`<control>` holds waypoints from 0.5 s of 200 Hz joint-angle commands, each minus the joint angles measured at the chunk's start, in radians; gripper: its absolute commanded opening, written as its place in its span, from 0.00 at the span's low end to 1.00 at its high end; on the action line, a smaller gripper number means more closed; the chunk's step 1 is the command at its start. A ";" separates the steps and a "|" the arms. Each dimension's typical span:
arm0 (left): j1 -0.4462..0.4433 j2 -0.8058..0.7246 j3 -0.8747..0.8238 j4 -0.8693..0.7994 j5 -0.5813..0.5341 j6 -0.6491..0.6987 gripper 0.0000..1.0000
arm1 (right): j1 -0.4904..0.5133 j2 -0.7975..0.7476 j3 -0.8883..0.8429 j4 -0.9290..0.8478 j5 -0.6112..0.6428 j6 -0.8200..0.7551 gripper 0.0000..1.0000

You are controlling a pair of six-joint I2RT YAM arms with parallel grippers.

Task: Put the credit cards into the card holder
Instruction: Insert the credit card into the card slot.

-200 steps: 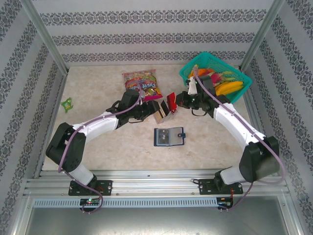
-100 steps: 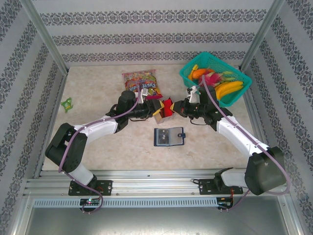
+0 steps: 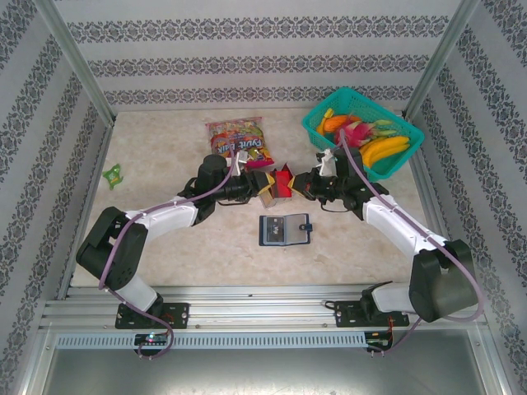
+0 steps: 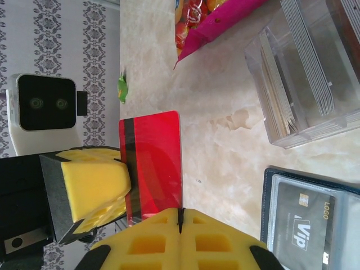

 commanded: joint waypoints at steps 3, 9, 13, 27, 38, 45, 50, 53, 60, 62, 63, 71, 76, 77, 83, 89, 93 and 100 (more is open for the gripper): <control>0.003 -0.026 -0.010 0.039 0.011 -0.008 0.00 | -0.009 0.004 -0.008 -0.020 -0.014 -0.036 0.05; 0.002 -0.028 -0.010 0.019 0.007 -0.002 0.00 | -0.010 0.001 -0.007 -0.055 0.008 -0.055 0.10; 0.001 -0.029 -0.011 0.004 0.004 0.008 0.00 | -0.010 -0.001 -0.005 -0.087 0.030 -0.076 0.14; -0.002 -0.036 -0.012 -0.089 -0.025 0.064 0.00 | -0.010 -0.011 -0.009 -0.186 0.118 -0.132 0.19; -0.012 -0.041 -0.013 -0.186 -0.062 0.122 0.00 | -0.003 -0.018 -0.027 -0.222 0.157 -0.163 0.20; -0.024 -0.039 -0.009 -0.247 -0.089 0.162 0.00 | 0.005 -0.021 -0.045 -0.226 0.162 -0.171 0.20; -0.035 -0.037 -0.006 -0.292 -0.112 0.189 0.00 | 0.011 -0.020 -0.059 -0.223 0.163 -0.173 0.20; -0.042 -0.034 -0.004 -0.314 -0.125 0.200 0.00 | 0.017 -0.020 -0.069 -0.221 0.163 -0.174 0.20; -0.060 -0.026 -0.003 -0.348 -0.150 0.232 0.00 | 0.033 -0.015 -0.088 -0.217 0.168 -0.173 0.18; -0.065 -0.023 -0.001 -0.357 -0.158 0.239 0.00 | 0.037 -0.014 -0.093 -0.214 0.171 -0.172 0.17; -0.068 -0.022 0.000 -0.363 -0.161 0.242 0.00 | 0.039 -0.014 -0.095 -0.214 0.172 -0.172 0.16; -0.087 -0.004 0.001 -0.393 -0.185 0.256 0.00 | 0.062 -0.008 -0.114 -0.202 0.184 -0.169 0.14; -0.098 0.008 0.000 -0.393 -0.189 0.258 0.00 | 0.079 -0.004 -0.122 -0.199 0.195 -0.170 0.13; -0.101 0.010 -0.001 -0.391 -0.189 0.259 0.00 | 0.084 -0.002 -0.123 -0.199 0.199 -0.171 0.13; -0.112 0.024 -0.005 -0.382 -0.190 0.259 0.00 | 0.105 0.006 -0.126 -0.203 0.218 -0.172 0.12; -0.122 0.036 -0.008 -0.377 -0.196 0.258 0.00 | 0.128 0.018 -0.126 -0.204 0.231 -0.175 0.12; -0.131 0.045 -0.009 -0.375 -0.202 0.257 0.00 | 0.140 0.027 -0.124 -0.205 0.239 -0.178 0.12; -0.143 0.059 -0.011 -0.374 -0.215 0.257 0.00 | 0.164 0.045 -0.118 -0.208 0.255 -0.182 0.12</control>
